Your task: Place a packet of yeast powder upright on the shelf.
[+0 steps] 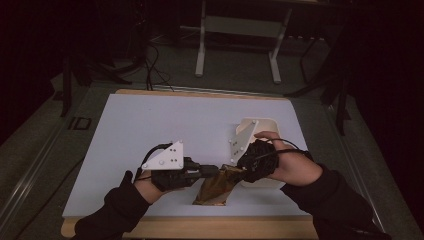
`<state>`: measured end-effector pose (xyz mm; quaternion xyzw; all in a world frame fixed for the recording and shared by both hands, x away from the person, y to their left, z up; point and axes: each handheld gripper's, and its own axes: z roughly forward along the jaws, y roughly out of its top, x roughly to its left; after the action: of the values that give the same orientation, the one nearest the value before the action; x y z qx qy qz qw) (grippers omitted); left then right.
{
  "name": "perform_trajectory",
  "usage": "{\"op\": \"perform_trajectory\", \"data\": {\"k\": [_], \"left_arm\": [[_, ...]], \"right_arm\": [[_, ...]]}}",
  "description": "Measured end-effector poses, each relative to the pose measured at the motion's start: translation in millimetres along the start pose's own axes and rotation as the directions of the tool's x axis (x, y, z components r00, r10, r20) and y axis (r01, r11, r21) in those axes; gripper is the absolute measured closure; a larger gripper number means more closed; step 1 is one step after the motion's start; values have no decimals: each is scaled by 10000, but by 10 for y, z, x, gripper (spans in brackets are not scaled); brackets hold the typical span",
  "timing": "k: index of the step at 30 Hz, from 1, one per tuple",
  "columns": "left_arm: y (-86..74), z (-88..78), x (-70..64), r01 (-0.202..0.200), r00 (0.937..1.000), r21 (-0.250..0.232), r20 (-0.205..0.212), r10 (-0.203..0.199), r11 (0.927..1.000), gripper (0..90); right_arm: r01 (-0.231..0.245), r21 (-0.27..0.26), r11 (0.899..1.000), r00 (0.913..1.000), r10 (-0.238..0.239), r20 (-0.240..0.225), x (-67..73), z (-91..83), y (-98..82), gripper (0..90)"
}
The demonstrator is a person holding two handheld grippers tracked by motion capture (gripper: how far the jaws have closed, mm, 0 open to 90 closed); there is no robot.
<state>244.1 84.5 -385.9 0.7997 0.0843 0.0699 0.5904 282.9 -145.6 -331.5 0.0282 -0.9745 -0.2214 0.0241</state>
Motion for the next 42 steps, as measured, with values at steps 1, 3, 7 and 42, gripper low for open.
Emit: {"op": "perform_trajectory", "data": {"k": [1, 3, 7, 42], "left_arm": [[-6, 6, 1, -12, 10000, 15, -12, 12, 10000, 886], [-22, 16, 6, 64, 10000, -36, -2, -64, 10000, 877], [-27, -11, 24, 329, 9995, -227, 31, -328, 9992, 777], [-1075, -470, 129, 2463, 9298, -590, -2674, -2530, 9674, 18]], "right_arm": [[7, 105, 9999, 10000, -7, 25, 4, 8, 3, 822], [105, 275, 9996, 9999, -108, 113, 13, 18, 10, 829], [179, 289, 9994, 9996, -185, 210, 13, 10, 15, 836], [-139, 241, 9996, 9699, 77, 2435, -181, -726, -436, 843]]}}
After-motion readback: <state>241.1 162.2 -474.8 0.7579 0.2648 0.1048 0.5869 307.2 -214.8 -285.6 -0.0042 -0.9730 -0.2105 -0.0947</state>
